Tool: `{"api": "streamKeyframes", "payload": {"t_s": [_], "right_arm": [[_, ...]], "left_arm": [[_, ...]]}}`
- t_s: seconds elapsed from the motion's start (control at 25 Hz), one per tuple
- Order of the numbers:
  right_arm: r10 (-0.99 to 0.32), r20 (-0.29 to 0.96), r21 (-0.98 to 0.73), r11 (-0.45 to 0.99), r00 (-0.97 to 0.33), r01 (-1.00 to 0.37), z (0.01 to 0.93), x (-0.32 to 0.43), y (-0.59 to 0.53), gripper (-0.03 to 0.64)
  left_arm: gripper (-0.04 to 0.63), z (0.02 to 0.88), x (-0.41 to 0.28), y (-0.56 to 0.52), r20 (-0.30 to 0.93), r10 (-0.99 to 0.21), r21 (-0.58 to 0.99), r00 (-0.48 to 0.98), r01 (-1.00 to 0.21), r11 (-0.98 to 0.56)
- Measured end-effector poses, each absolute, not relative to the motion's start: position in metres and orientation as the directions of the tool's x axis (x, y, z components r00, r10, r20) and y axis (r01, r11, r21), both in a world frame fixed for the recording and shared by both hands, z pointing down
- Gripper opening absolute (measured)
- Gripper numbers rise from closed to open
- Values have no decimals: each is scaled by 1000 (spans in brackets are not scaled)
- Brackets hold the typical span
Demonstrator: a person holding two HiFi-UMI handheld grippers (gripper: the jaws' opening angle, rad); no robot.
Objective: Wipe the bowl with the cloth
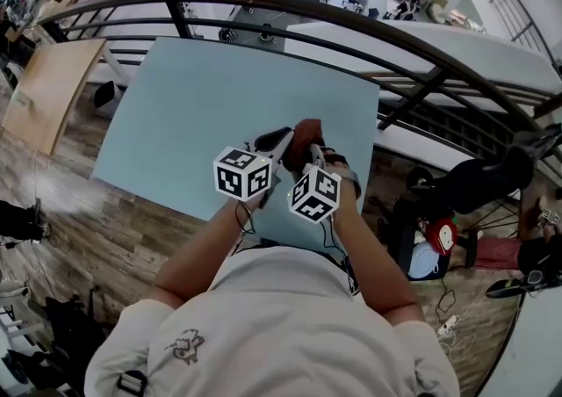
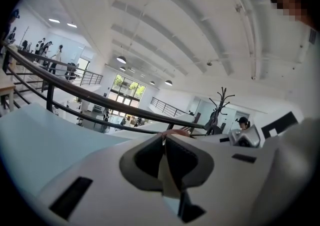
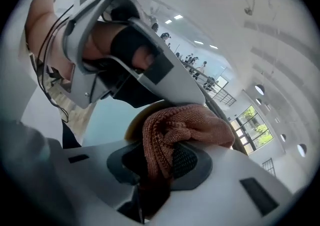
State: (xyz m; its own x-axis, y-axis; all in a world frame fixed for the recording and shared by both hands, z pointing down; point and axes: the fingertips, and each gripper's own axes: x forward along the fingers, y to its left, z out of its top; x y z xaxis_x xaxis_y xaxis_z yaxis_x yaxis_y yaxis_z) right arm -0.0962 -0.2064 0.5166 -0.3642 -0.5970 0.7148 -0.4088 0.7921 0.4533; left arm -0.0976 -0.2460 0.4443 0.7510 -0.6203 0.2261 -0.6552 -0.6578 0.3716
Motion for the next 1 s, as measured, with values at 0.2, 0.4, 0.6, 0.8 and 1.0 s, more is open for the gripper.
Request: {"api": "streamKeyframes", "payload": {"t_s": [0.2, 0.4, 0.6, 0.8, 1.0], "right_arm": [[-540, 720, 385, 833, -436, -398, 507, -100, -193, 107], [-494, 722, 315, 858, -485, -405, 490, -90, -171, 107], [-535, 678, 317, 832, -505, -455, 467, -76, -162, 109], [-626, 610, 372, 768, -486, -522, 443, -36, -163, 110], [-707, 530, 386, 692, -468, -609, 421, 8, -171, 112]], "left_arm": [[26, 442, -105, -251, 235, -629, 310, 741, -671, -674], [23, 447, -122, -261, 251, -655, 307, 713, -700, -645], [18, 452, -131, -270, 247, -662, 348, 708, -702, -621], [18, 468, -129, -275, 250, -663, 457, 705, -690, -561], [18, 466, -132, -277, 204, -664, 576, 719, -637, -513]]}}
